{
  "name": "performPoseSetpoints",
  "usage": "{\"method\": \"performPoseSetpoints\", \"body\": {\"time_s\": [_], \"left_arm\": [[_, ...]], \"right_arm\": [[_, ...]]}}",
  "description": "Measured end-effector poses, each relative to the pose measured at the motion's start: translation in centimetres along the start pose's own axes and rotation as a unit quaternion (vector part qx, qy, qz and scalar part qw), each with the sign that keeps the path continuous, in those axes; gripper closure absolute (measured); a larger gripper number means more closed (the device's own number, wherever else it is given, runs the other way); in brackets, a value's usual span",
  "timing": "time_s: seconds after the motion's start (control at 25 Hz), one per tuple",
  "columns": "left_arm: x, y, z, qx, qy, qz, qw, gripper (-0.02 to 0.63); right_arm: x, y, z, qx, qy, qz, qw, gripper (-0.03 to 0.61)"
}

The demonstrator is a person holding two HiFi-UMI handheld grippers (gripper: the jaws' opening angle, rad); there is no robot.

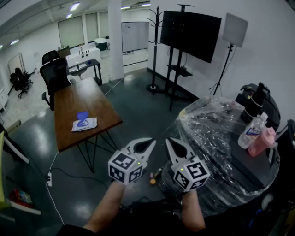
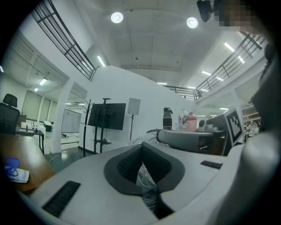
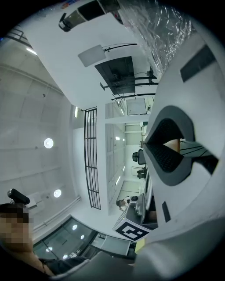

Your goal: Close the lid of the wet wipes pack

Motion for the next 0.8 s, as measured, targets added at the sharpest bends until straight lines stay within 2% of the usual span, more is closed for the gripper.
{"method": "performPoseSetpoints", "body": {"time_s": [0.4,0.8], "left_arm": [[3.0,2.5,1.3,0.017,0.009,-0.037,0.9991,0.609],[11.6,10.8,3.7,0.049,0.016,-0.130,0.9902,0.609]], "right_arm": [[-2.4,2.8,1.6,-0.004,0.029,-0.038,0.999,0.569],[-9.1,10.6,4.3,-0.012,0.067,-0.115,0.991,0.569]]}}
Point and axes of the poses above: the fingertips, and each gripper's own axes: x backward along the fingers, y to its left, z out of its underside, the point moved 2 cm from there along x, backward along the fingers, and after that the axes turned 2 degrees about y, right-handed, at the moved point
